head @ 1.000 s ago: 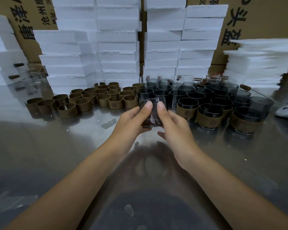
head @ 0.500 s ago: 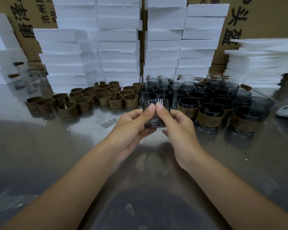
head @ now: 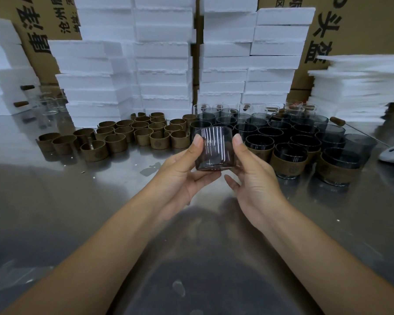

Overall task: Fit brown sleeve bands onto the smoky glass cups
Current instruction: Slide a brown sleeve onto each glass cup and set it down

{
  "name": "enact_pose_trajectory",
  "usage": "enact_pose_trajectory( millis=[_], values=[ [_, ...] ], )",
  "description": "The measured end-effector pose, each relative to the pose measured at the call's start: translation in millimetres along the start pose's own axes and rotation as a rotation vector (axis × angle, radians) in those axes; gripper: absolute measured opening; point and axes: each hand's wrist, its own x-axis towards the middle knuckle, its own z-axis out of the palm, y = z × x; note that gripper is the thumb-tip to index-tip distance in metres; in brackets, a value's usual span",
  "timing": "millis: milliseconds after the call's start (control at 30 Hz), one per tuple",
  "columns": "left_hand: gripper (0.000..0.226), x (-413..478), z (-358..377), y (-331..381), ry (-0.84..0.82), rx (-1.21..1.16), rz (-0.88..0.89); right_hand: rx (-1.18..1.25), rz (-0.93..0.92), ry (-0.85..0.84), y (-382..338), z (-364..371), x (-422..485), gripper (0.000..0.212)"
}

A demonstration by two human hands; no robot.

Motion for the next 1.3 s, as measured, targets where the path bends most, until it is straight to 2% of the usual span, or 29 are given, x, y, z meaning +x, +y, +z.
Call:
enact_pose_trajectory(
  millis=[200, 300, 367, 467, 567, 633, 700, 833, 1100, 1300],
  values=[
    [0.044, 2.5, -3.9, -3.3, -0.017, 0.126, -0.032, -0.082, 0.054, -0.046, -0.5, 4.5, -1.0, 0.054],
    [0.042, 2.9, -4.7, -3.1, 0.046, 0.156, -0.032, -0.147, 0.089, -0.115, 0.7, 5.0, -1.6, 0.061],
    [0.049, 3.4, -4.8, -2.8, 0.107, 0.179, -0.007, -0.147, 0.09, -0.152, 1.6, 3.5, -1.6, 0.061],
    [0.059, 3.1, -4.9, -3.1, 0.209, 0.226, 0.069, -0.152, 0.054, -0.104, 1.3, 1.3, -0.9, 0.057],
    [0.052, 1.5, -2.9, -3.6, 0.222, 0.315, 0.099, -0.14, 0.012, -0.044, 0.5, 1.0, -1.1, 0.048],
    [0.048, 1.0, -0.8, -4.0, 0.198, 0.337, 0.087, -0.144, -0.011, -0.017, 0.5, 2.1, -1.8, 0.054],
    [0.051, 0.1, 1.2, -4.6, 0.17, 0.342, 0.074, -0.157, -0.03, 0.001, 1.2, 3.3, -2.5, 0.068],
    [0.068, -1.1, 2.5, -6.8, 0.163, 0.368, 0.094, -0.187, -0.057, -0.058, 1.0, 3.8, -5.1, 0.052],
    [0.057, -2.4, 0.3, -4.7, 0.102, 0.313, 0.046, -0.161, -0.022, -0.081, -1.1, 0.5, -2.6, 0.044],
    [0.057, -1.6, -2.6, -4.2, 0.066, 0.249, 0.028, -0.131, 0.005, -0.133, -3.3, -4.1, -0.1, 0.042]
  ],
)
